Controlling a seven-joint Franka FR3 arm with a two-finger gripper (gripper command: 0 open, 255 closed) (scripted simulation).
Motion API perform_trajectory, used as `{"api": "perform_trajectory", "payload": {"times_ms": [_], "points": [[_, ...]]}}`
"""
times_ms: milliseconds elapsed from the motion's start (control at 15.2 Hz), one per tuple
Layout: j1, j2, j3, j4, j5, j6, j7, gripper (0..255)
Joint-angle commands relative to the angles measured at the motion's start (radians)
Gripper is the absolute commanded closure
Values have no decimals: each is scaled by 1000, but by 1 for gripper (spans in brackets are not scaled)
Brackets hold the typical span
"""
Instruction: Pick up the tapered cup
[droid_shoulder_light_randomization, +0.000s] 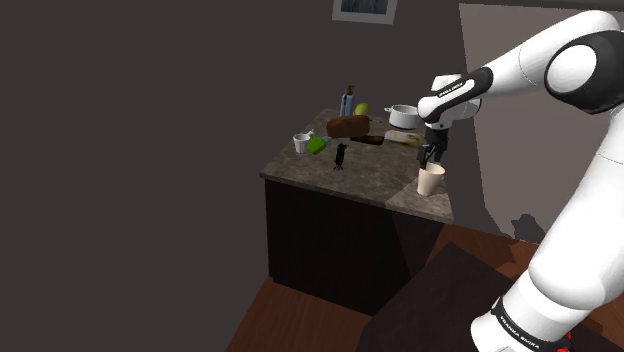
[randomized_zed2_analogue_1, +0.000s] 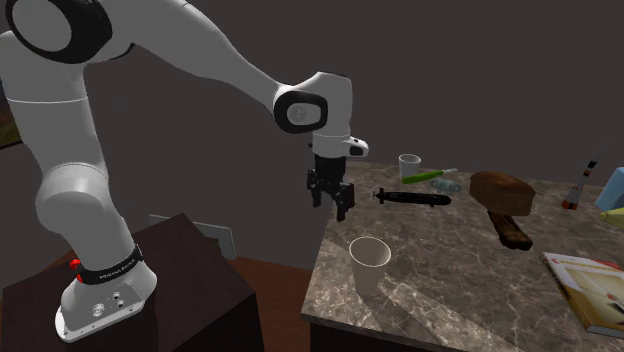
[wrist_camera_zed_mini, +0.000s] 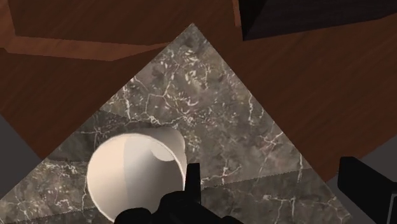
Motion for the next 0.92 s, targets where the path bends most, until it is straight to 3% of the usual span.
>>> {"api": "perform_trajectory", "payload": {"times_ms": [0, 330, 858], "points": [[-19, 77, -5, 58, 29, 16, -34, 0], [-89, 272, 0, 234, 101, 27, -112, 0], [-103, 334, 15, 212, 124, 108, -118, 0]]}}
